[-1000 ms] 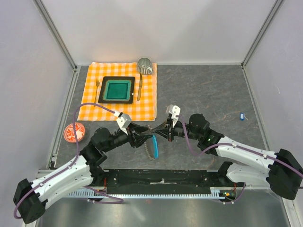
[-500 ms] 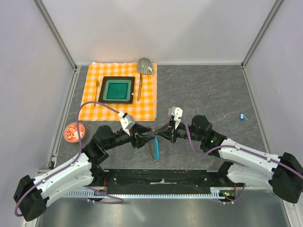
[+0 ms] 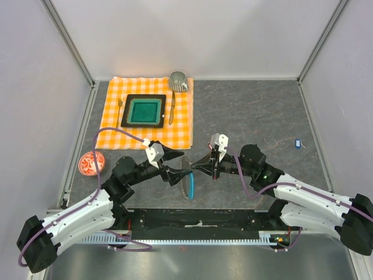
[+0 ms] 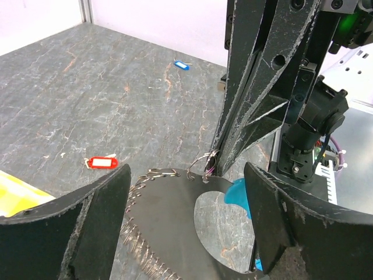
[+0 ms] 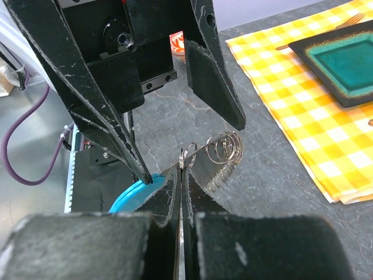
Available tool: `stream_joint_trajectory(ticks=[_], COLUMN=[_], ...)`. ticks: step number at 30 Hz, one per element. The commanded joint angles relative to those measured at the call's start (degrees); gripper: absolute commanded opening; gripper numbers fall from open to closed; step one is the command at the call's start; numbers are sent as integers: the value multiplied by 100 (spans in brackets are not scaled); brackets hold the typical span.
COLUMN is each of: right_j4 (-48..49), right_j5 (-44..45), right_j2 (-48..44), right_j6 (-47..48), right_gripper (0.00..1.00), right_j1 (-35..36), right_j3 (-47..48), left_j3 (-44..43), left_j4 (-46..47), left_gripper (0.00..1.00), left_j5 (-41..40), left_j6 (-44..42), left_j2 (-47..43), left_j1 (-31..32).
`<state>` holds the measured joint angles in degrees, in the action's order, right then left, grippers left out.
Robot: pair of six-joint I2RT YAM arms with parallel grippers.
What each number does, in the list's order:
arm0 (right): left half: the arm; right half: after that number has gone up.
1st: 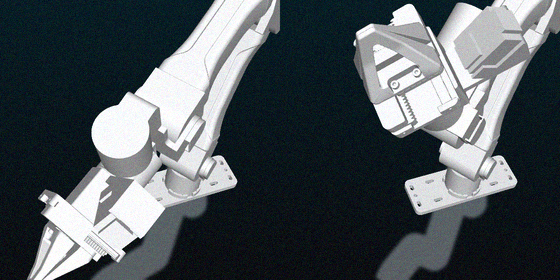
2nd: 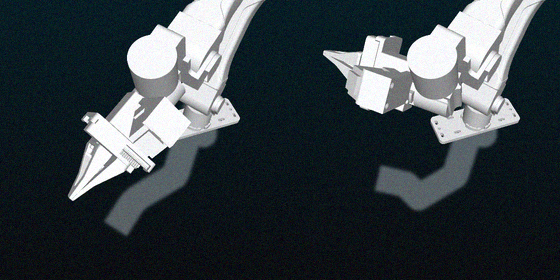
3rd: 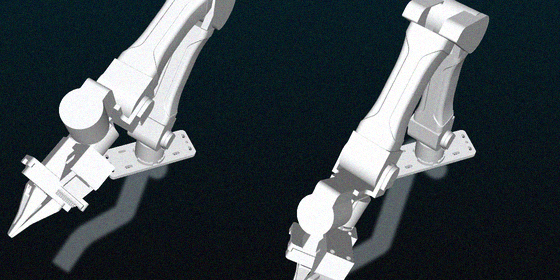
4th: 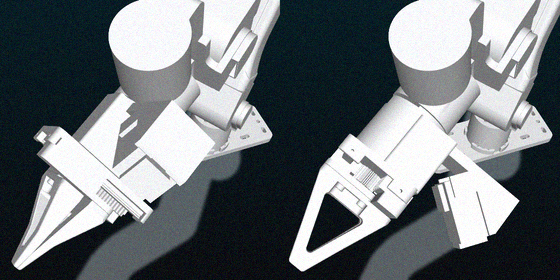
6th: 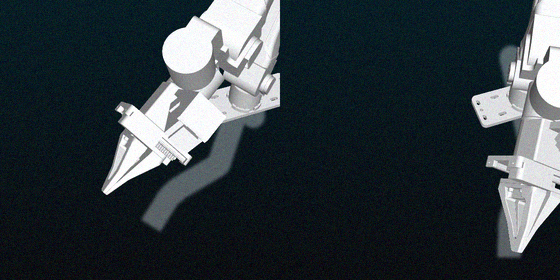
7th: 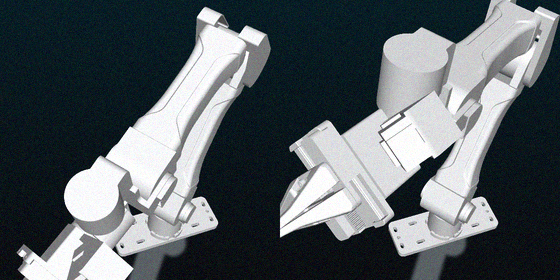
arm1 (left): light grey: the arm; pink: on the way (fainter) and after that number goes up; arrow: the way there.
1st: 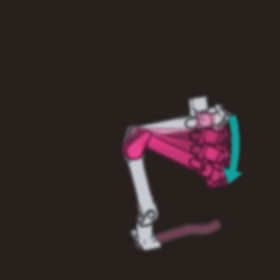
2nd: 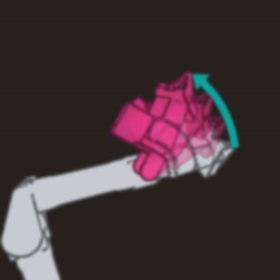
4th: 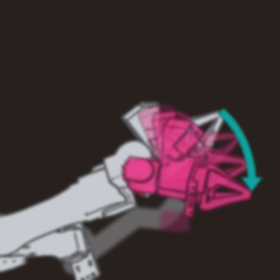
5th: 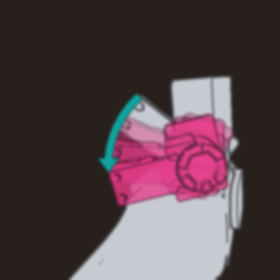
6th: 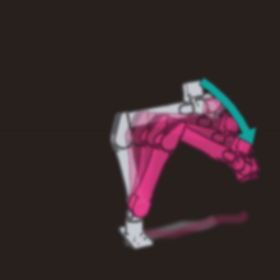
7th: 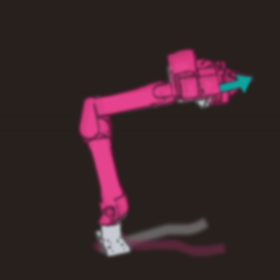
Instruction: Put the keys on the keyring
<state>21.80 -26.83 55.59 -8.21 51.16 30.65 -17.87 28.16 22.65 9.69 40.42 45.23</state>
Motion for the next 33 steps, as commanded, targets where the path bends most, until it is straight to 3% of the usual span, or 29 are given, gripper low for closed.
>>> stream_joint_trajectory(ticks=[1, 6, 11, 14, 24, 33], right_j4=[97, 297, 456, 448, 325, 299], right_j5=[134, 3, -296, -297, -297, -437], right_j2=[-251, -321, -233, -233, -295, -233], right_j6=[135, -137, -304, -304, -199, -111], right_gripper=[0, 0, 0, 0, 0, 0], right_j1=[-35, -307, -422, -422, -422, -431], right_j3=[353, 310, 301, 318, 336, 310], left_j3=[-287, -112, -252, -410, -621, -780], left_j4=[180, 778, 699, 664, 752, 752], left_gripper=[83, 78, 76, 64, 55, 22], left_j5=[151, 731, 1029, 1083, 872, 1162], left_j6=[-389, -547, -855, -943, -1092, -838], left_j2=[-17, -70, 193, 422, 765, 888], left_j1=[21, 21, 21, 29, 12, -6])
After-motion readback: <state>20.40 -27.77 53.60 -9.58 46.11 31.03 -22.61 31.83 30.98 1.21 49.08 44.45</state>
